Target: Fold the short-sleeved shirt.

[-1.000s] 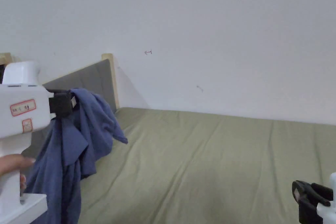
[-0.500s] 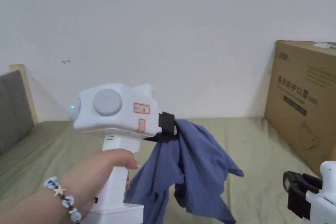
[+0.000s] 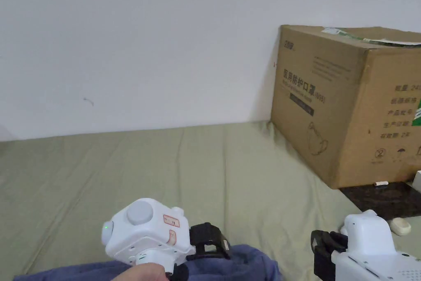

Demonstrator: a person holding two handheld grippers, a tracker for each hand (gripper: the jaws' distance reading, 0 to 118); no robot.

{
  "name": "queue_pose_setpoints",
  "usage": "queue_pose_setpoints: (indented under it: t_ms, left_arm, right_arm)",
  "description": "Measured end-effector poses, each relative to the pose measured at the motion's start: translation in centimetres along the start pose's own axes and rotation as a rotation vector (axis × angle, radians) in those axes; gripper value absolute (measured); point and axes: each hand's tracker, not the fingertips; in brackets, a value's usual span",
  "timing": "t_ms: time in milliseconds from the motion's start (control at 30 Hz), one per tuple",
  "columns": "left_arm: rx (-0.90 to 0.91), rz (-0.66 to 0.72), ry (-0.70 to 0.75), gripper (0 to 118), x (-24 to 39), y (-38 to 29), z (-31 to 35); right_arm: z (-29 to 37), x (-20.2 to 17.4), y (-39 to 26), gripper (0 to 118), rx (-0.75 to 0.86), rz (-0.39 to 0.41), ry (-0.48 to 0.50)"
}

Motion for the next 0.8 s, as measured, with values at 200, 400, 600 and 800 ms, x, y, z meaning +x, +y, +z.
queue_pose_setpoints:
  t_ms: [200,400,600,800]
  left_arm:
    - [0.411,-0.253,0.090,19,0.3,-4.2,12.2]
    - [0.647,-0.178,0.313,0,-4.7,-11.2,19.3]
    - [0.184,0.136,0.359,23,-13.3,-14.0,15.0]
    - [0.060,0.179,0.421,113,-16.0,-17.2,7.4]
  right_arm:
    - [-0.4,-0.9,-0.1,0,0.023,-0.015,0.012]
    - [-0.7,-2.0,-0.3,0,0.063,-0.001,0.018]
    - [-1.6,-2.9,-0.6,0,0.043,-0.018,0.083]
    - [-2.4,-2.8,-1.8,0,-0.015,-0.056,0.081]
